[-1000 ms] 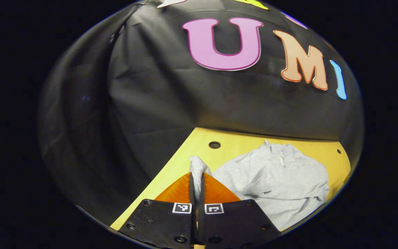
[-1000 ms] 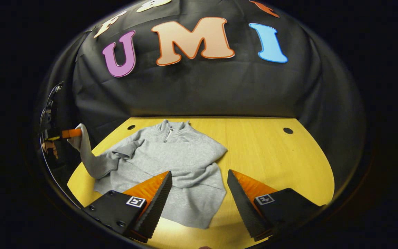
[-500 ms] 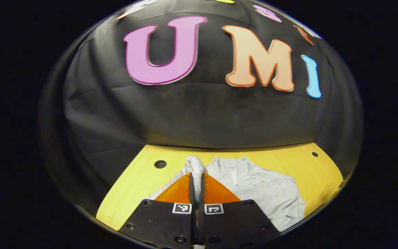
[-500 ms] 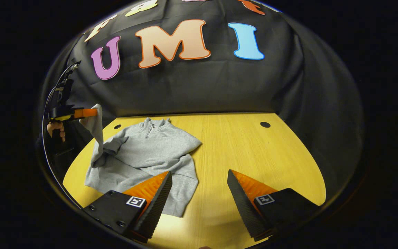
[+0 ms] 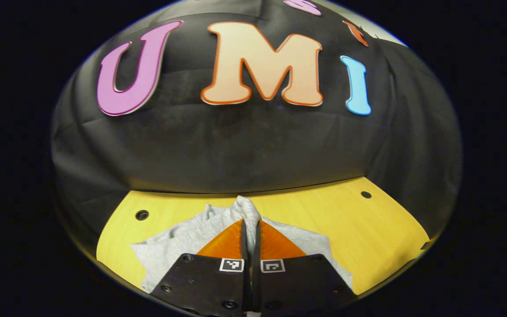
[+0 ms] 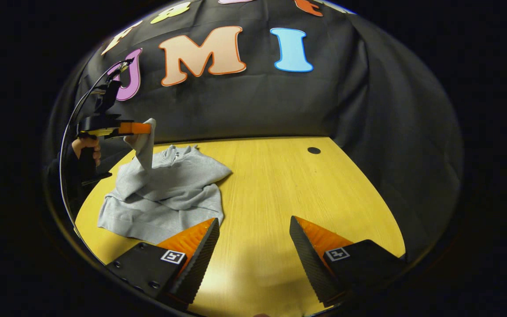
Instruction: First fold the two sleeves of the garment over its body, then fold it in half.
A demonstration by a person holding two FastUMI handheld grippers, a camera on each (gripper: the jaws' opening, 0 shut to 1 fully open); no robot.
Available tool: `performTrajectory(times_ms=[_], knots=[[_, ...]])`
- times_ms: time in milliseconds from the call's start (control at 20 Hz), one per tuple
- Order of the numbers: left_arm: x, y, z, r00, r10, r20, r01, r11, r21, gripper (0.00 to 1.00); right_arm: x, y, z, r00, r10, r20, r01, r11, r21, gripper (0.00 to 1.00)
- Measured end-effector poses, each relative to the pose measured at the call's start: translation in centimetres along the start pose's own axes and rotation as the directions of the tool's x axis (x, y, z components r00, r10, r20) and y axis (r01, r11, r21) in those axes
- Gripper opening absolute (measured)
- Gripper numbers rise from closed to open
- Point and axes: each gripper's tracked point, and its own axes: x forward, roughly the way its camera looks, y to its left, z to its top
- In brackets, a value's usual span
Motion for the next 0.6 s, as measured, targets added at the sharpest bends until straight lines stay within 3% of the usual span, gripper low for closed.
performTrajectory(times_ms=[200,500,600], knots=[[1.7,-4.0,-1.8,0.998,-0.04,-0.043,0.04,0.999,-0.001,0.0,-0.7,-2.1,-0.7,1.0,-0.023,0.002,0.023,1.0,0.017,0.96],[4.1,-6.3,-6.0,0.986,-0.075,-0.15,0.068,0.997,-0.046,0.01,-0.8,-2.7,-1.7,1.0,-0.013,-0.004,0.014,0.999,0.034,0.99],[4.0,-7.5,-6.9,0.975,-0.13,-0.178,0.115,0.989,-0.092,0.07,-0.7,-2.4,-1.7,1.0,-0.006,-0.004,0.006,0.999,0.037,0.96]])
